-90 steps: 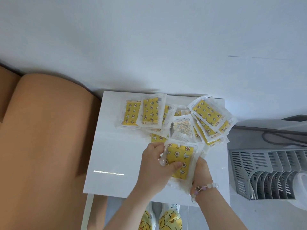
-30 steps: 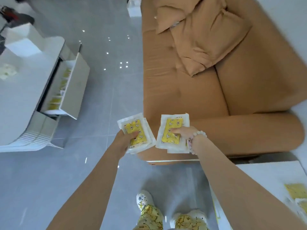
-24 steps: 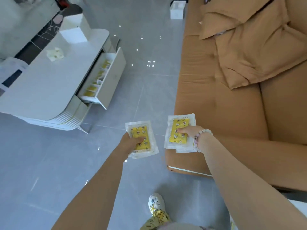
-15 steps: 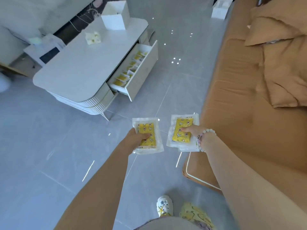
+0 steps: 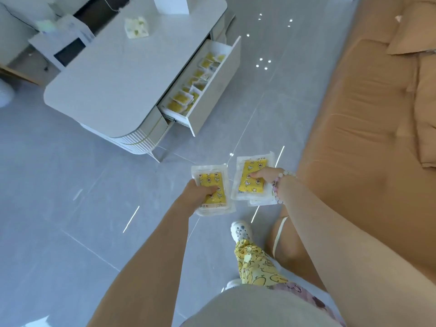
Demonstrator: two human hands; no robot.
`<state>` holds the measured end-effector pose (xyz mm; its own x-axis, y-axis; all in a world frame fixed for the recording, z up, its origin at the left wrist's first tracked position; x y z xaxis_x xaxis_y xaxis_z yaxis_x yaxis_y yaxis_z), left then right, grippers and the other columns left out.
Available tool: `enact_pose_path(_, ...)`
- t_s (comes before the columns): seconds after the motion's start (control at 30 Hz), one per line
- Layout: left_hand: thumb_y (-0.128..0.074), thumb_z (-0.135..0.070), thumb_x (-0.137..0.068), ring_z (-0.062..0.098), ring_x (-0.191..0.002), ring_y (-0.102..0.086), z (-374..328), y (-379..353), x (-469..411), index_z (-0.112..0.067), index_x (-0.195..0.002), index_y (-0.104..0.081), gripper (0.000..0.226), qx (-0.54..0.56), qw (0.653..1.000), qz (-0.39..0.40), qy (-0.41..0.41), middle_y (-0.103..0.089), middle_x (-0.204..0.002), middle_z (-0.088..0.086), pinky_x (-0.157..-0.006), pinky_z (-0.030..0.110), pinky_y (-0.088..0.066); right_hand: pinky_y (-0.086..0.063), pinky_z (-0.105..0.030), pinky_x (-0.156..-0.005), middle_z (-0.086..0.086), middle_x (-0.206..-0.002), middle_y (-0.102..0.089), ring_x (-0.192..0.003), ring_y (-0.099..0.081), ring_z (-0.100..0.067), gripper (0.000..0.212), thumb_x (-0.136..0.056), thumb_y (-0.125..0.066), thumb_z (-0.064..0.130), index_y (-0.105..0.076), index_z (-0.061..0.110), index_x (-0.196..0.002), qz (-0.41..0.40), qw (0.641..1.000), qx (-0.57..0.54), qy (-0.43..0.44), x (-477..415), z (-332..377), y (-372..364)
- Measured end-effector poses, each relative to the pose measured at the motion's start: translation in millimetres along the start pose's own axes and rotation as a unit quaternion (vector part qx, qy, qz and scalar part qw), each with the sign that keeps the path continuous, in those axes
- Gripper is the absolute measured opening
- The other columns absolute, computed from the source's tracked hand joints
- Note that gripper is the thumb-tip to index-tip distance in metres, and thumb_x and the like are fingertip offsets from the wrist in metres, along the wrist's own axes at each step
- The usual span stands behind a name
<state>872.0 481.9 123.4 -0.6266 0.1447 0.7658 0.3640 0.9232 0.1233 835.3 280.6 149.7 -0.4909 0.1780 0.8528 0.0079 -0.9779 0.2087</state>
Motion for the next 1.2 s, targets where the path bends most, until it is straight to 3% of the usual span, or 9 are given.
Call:
enact_pose_path(0.03,-0.067,-0.002,-0.084,0.026,-0.088,-0.065,-10,0,-9,-0.013,-0.093,-0.063,0.015,0.002,1.000,-0.007,0.000,-0.068,-0.099,0.009,-0.086,0.039,-0.052,-0.044,-0.035,-0.093,-0.015,-0.139,-0.044,-0.118,-0.053,-0.033,0.050,-0.096,-0.052,0.022,-0.040,-0.001,-0.139,0.017,0.999,0.039,-0.013,0,14,2)
enact_pose_path(0.13,-0.066,-0.001,-0.084,0.027,-0.086,-0.065,-41,0,-33,-0.007,-0.104,-0.062,0.022,0.022,0.999,-0.028,0.001,-0.067,-0.102,0.012,-0.081,0.038,-0.052,-0.040,-0.024,-0.064,-0.017,-0.130,-0.046,-0.069,-0.051,-0.024,0.052,-0.100,-0.043,0.033,-0.038,0.001,-0.140,0.021,0.993,0.117,0.000,-9,57,16)
enact_pose_path(0.3,-0.068,-0.004,-0.083,0.031,-0.094,-0.066,-80,9,-64,-0.003,-0.116,-0.059,0.033,0.069,0.995,-0.066,0.004,-0.068,-0.107,0.015,-0.082,0.041,-0.054,-0.043,-0.033,-0.099,-0.016,-0.135,-0.049,-0.121,-0.054,-0.032,0.053,-0.096,-0.050,0.040,-0.047,0.005,-0.136,0.026,0.981,0.193,-0.004,-41,102,44)
enact_pose_path(0.47,-0.067,-0.005,-0.084,0.029,-0.094,-0.067,-115,16,-85,-0.005,-0.113,-0.060,0.030,0.097,0.992,-0.078,0.001,-0.067,-0.109,0.014,-0.085,0.043,-0.054,-0.045,-0.037,-0.101,-0.016,-0.131,-0.055,-0.119,-0.056,-0.032,0.061,-0.091,-0.056,0.044,-0.048,0.003,-0.135,0.035,0.984,0.177,-0.011,-69,136,59)
enact_pose_path(0.6,-0.067,-0.003,-0.084,0.030,-0.092,-0.066,-139,18,-118,-0.003,-0.117,-0.059,0.034,0.113,0.991,-0.071,0.006,-0.067,-0.110,0.015,-0.082,0.042,-0.054,-0.050,-0.031,-0.089,-0.017,-0.137,-0.050,-0.123,-0.052,-0.032,0.056,-0.093,-0.057,0.034,-0.046,0.002,-0.137,0.043,0.990,0.131,-0.003,-95,165,67)
enact_pose_path(0.83,-0.067,-0.003,-0.084,0.021,-0.079,-0.065,-210,20,-209,-0.007,-0.105,-0.060,0.022,0.095,0.995,-0.043,0.007,-0.067,-0.102,0.012,-0.077,0.038,-0.053,-0.042,-0.035,-0.102,-0.017,-0.137,-0.049,-0.118,-0.054,-0.030,0.055,-0.097,-0.047,0.036,-0.043,-0.001,-0.137,0.020,0.982,0.186,-0.010,-146,250,93)
enact_pose_path(1.0,-0.069,-0.006,-0.083,0.023,-0.082,-0.065,-296,19,-283,-0.010,-0.107,-0.059,0.026,0.109,0.993,-0.041,-0.003,-0.067,-0.102,0.010,-0.075,0.035,-0.052,-0.043,-0.016,-0.055,-0.017,-0.143,-0.042,-0.131,-0.043,-0.031,0.054,-0.092,-0.059,0.017,-0.040,-0.002,-0.138,-0.004,0.997,0.067,-0.041,-185,318,132)
enact_pose_path(1.1,-0.070,-0.006,-0.082,0.023,-0.082,-0.065,-332,7,-312,-0.010,-0.100,-0.061,0.021,0.110,0.994,-0.018,-0.002,-0.068,-0.093,0.007,-0.071,0.033,-0.053,-0.048,-0.028,-0.074,-0.014,-0.122,-0.056,-0.108,-0.057,-0.031,0.053,-0.093,-0.055,0.037,-0.048,0.002,-0.132,-0.034,0.983,0.171,-0.054,-212,344,160)
enact_pose_path(1.2,-0.071,-0.006,-0.081,0.016,-0.072,-0.064,-351,2,-332,-0.016,-0.084,-0.059,0.016,0.109,0.994,-0.015,0.010,-0.066,-0.081,0.000,-0.062,0.029,-0.052,-0.046,-0.030,-0.077,-0.012,-0.118,-0.056,-0.093,-0.058,-0.029,0.054,-0.094,-0.051,0.040,-0.049,0.002,-0.133,-0.022,0.973,0.223,-0.060,-237,360,178)
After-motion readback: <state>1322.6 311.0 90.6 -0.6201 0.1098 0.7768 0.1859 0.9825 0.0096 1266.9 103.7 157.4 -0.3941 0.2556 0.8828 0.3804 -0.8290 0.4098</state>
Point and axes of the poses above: each hand's wrist, its own x-axis away from the middle knuckle, its own y-axis out of the back of the hand, z = x × y, the point moved 5 cm from there along -x, towards the middle knuckle
